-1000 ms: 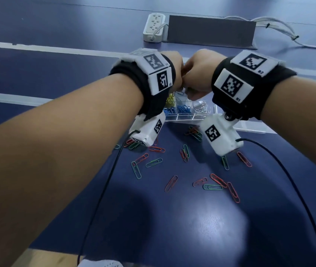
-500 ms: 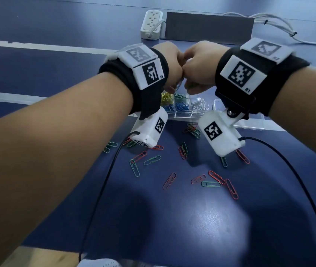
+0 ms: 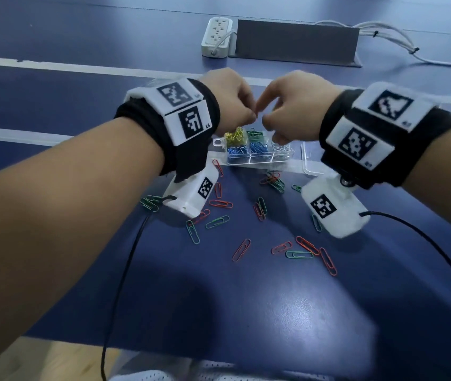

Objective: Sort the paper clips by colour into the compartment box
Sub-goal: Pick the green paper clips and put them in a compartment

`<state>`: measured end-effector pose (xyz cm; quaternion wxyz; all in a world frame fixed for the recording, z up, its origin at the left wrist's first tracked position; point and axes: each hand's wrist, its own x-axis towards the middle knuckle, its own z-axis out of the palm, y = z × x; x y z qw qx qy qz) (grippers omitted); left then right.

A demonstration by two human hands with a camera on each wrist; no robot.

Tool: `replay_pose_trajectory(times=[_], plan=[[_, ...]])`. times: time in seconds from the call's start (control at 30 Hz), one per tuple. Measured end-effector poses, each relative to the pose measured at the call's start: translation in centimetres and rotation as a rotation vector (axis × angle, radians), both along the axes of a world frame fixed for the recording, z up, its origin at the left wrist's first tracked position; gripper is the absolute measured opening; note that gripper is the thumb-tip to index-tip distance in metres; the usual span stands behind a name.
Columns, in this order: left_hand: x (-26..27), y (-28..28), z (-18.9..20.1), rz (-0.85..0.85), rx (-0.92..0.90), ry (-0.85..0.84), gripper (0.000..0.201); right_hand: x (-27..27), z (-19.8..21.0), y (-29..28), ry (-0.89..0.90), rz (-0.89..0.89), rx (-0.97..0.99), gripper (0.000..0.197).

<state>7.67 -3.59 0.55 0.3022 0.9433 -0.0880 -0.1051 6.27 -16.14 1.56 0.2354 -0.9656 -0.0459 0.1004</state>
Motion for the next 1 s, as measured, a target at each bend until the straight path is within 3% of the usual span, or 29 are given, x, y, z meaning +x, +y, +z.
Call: replay_pose_trajectory(times=[0.17, 0.37, 0.6, 0.7, 0.8, 0.9, 1.0], plan=[[-1.8, 1.7, -0.3, -0.125, 0.240, -0.017, 0.007, -3.9, -0.8, 0.2, 0.010, 0.216, -0.236, 0.017], [-3.9, 2.8, -1.3, -0.253, 0.424, 0.012, 0.010, -5.7, -2.5, 1.2, 0.031, 0.318, -0.343, 0.022], [-7.1, 3.5, -1.6, -0.336, 0.535, 0.094, 0.025, -5.7, -3.1, 0.9, 0.055, 0.327, -0.349, 0.022], [-7.8, 3.1, -1.9, -0.362, 0.596, 0.088, 0.023, -5.5, -2.8, 0.6, 0.153, 0.293, -0.228, 0.017], [-8.1, 2.7, -2.0, -0.400, 0.630, 0.050, 0.018, -5.1, -2.1, -0.1, 0.219, 0.232, -0.106, 0.024], [-8.4, 2.6, -1.9, -0.428, 0.632, 0.022, 0.011, -5.0, -2.0, -0.9, 0.189, 0.193, -0.142, 0.026], [-8.6, 2.7, -2.1, -0.436, 0.629, 0.006, 0.013, -5.5, -2.4, -0.7, 0.133, 0.236, -0.217, 0.016]])
